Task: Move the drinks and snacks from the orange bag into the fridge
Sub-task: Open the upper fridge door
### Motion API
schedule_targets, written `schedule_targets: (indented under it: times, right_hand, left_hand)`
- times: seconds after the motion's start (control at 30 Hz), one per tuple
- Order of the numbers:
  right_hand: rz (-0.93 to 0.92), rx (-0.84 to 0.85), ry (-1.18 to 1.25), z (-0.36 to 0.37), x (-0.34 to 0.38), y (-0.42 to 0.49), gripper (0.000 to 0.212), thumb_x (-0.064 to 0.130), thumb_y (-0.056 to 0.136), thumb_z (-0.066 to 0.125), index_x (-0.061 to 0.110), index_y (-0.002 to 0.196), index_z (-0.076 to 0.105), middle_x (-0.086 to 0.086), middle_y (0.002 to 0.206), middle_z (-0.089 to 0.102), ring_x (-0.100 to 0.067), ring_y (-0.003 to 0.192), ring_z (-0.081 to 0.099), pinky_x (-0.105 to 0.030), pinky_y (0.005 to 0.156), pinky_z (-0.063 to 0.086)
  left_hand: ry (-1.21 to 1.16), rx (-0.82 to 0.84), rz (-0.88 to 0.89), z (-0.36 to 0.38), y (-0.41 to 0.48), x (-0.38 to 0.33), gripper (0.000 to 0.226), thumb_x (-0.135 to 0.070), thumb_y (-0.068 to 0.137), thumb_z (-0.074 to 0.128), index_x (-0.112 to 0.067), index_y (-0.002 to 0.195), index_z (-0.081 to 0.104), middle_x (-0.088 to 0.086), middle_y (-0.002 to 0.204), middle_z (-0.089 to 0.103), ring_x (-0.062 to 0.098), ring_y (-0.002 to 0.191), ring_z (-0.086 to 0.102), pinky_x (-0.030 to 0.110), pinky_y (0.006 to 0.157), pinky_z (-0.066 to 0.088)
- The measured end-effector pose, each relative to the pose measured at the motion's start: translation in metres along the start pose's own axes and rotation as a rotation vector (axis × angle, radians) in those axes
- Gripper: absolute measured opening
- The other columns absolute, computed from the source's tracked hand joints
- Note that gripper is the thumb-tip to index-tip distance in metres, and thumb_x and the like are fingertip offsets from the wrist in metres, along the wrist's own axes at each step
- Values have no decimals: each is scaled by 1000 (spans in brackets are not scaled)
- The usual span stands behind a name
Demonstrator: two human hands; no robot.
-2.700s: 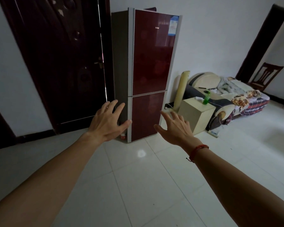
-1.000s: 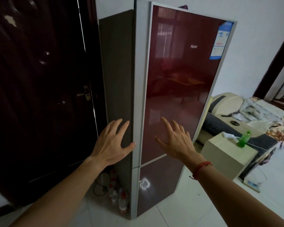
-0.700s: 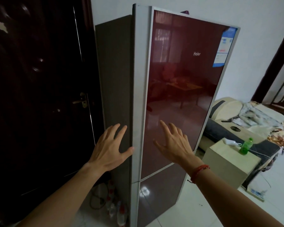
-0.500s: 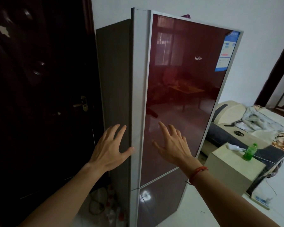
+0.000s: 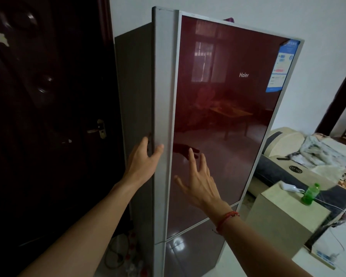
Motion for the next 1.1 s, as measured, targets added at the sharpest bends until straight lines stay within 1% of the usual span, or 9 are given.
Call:
schedule_targets:
  times: [0.07, 0.2, 0.33, 0.5, 0.6, 0.73, 0.9, 1.03, 1.1]
  right_hand:
    - [3, 3, 41, 6, 2, 4, 96, 57, 96, 51, 36, 156, -21, -20, 166, -13, -44, 150, 19, -55, 111, 40]
    - [12, 47, 90, 20, 3, 8, 97, 58, 96, 50, 37, 154, -25, -21, 163, -23, -45, 148, 26, -53, 109, 42]
    - [5, 58, 99, 26, 2, 11, 98, 59, 96, 50, 39, 151, -30, -21, 162, -27, -46, 145, 32, -53, 108, 44]
    - [-11, 91, 133, 27, 5, 12, 99, 53, 98, 53, 38, 152, -29, -23, 160, -31, -45, 151, 16, -54, 113, 39]
    - [-21, 98, 150, 26, 6, 10, 100, 47, 99, 55, 35, 153, -28, -26, 159, -31, -46, 153, 5, -53, 117, 33]
    - [-4, 86, 170, 27, 5, 1, 107, 46, 97, 58, 39, 147, -36, -22, 158, -35, -45, 153, -3, -57, 116, 33]
    - [-4, 58, 171, 17, -2, -21, 110, 51, 95, 58, 39, 145, -39, -20, 160, -33, -43, 153, 7, -49, 118, 34]
    - [9, 83, 192, 7, -11, -44, 113, 57, 93, 59, 42, 142, -41, -16, 162, -30, -40, 145, 36, -45, 115, 35]
    - [10, 82, 193, 0, -15, -56, 117, 62, 89, 61, 44, 137, -44, -14, 164, -28, -36, 147, 33, -44, 116, 33]
  left_hand:
    - [-39, -45, 9, 0, 4, -7, 65, -49, 99, 46, -15, 151, 32, 7, 153, 40, 22, 139, 39, 32, 107, 34]
    - [-27, -131, 12, 0, 3, -11, 63, -43, 100, 47, -9, 151, 31, 11, 152, 41, 24, 137, 43, 24, 97, 33]
    - [-21, -219, 62, -4, -3, -14, 55, -34, 100, 52, -7, 146, 40, 11, 144, 50, 24, 130, 49, 21, 92, 35]
    - [-26, -281, 93, -4, -3, -9, 40, -32, 99, 53, -9, 133, 55, 7, 117, 66, 20, 107, 63, 21, 79, 45]
    - [-21, -285, 110, -3, -3, -9, 35, -31, 99, 55, -8, 125, 59, 6, 107, 66, 16, 96, 63, 11, 69, 41]
    - [-24, -258, 167, -2, -14, -17, 29, -30, 98, 56, -11, 120, 60, 1, 100, 65, 9, 88, 61, 11, 64, 41]
    - [-68, -224, 240, 2, -39, -28, 15, -30, 96, 60, -19, 106, 61, -6, 89, 64, 2, 81, 61, 8, 64, 46]
    - [-129, -183, 296, 7, -64, -42, 10, -25, 94, 64, -19, 102, 60, -10, 85, 62, -2, 78, 61, 5, 67, 45]
    - [-149, -153, 331, 11, -76, -49, 9, -25, 93, 65, -23, 99, 59, -12, 85, 63, -4, 82, 61, 6, 68, 46]
Point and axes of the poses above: each hand's wrist, its own y-axis towards the middle knuckle, its own z-axis out of the palm, x = y × z, the point moved 9 cm from there along y, towards the middle knuckle
